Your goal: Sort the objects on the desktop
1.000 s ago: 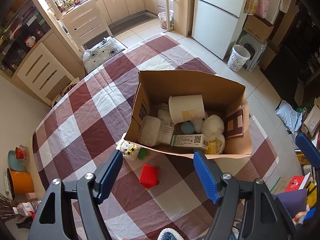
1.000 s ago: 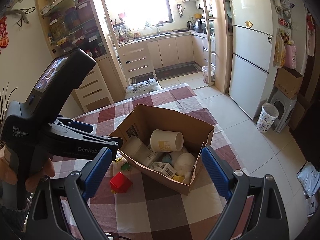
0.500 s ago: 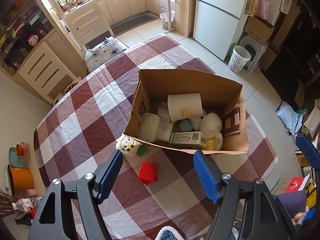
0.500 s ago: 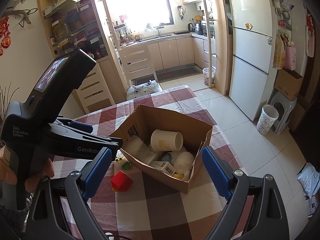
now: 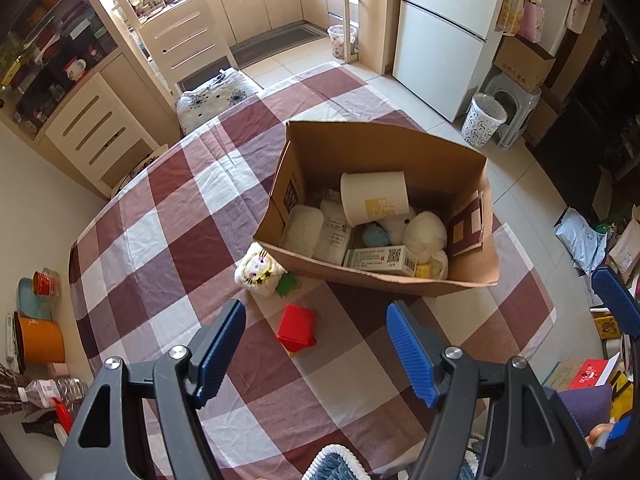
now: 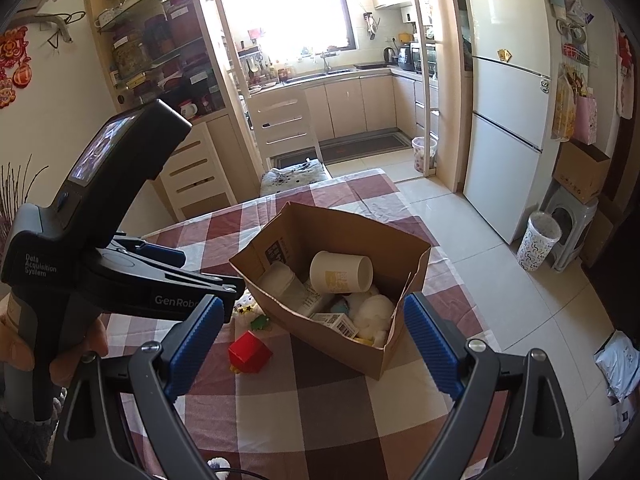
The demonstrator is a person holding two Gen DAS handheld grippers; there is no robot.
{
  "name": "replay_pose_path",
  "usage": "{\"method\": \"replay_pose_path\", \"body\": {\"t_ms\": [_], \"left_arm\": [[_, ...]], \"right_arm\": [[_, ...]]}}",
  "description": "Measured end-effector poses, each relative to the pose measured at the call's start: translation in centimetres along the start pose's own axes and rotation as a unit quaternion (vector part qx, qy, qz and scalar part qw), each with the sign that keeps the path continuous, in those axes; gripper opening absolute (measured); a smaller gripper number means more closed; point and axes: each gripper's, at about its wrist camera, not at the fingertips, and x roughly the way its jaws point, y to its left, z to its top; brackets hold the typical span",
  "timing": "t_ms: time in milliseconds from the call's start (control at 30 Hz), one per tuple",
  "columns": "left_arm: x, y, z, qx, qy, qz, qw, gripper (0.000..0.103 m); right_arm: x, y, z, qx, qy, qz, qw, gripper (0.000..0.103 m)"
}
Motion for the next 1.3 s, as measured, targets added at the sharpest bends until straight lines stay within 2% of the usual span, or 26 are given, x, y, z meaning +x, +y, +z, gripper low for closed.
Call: {"method": "replay_pose_path", "body": {"t_ms": [567,833,933,1033,1133,1233,1300], "left_arm": [[1.4,0.7,-2.9,-0.013,0.017,-0.002,0.9998,0.075],[4.4,1.0,-5.6,-0.019,0.049,-0.007,0.9986,0.075],[5.9,1.6,-7.5,-0.02,0.048,-0.016,0.9985,0.075],[8.2,3.2,-10.5,-0.027,0.032,-0.045,0.9981,0.075],[11.7,6.4,-13.8,-0.063,0.043,-0.077,0.9941,0.075],[14.8,9.7,-15.4,-0.085,0.055,-0.051,0.9936,0.075],[16.0,11.3,-15.4,-0.086,0.048,-0.038,0.9944,0.075]], "right_arm": [[0.5,0.8,-2.6,-0.007,0.018,0.013,1.0,0.093],[1.9,1.2,-5.0,-0.015,0.048,0.018,0.999,0.093],[3.1,1.6,-6.6,-0.023,0.069,0.023,0.997,0.093],[4.8,2.5,-8.7,-0.046,0.093,0.035,0.994,0.093],[7.1,3.4,-11.4,-0.072,0.119,0.044,0.989,0.093],[9.9,4.3,-13.9,-0.09,0.141,0.05,0.985,0.093],[11.7,5.0,-15.1,-0.101,0.145,0.053,0.983,0.093]]}}
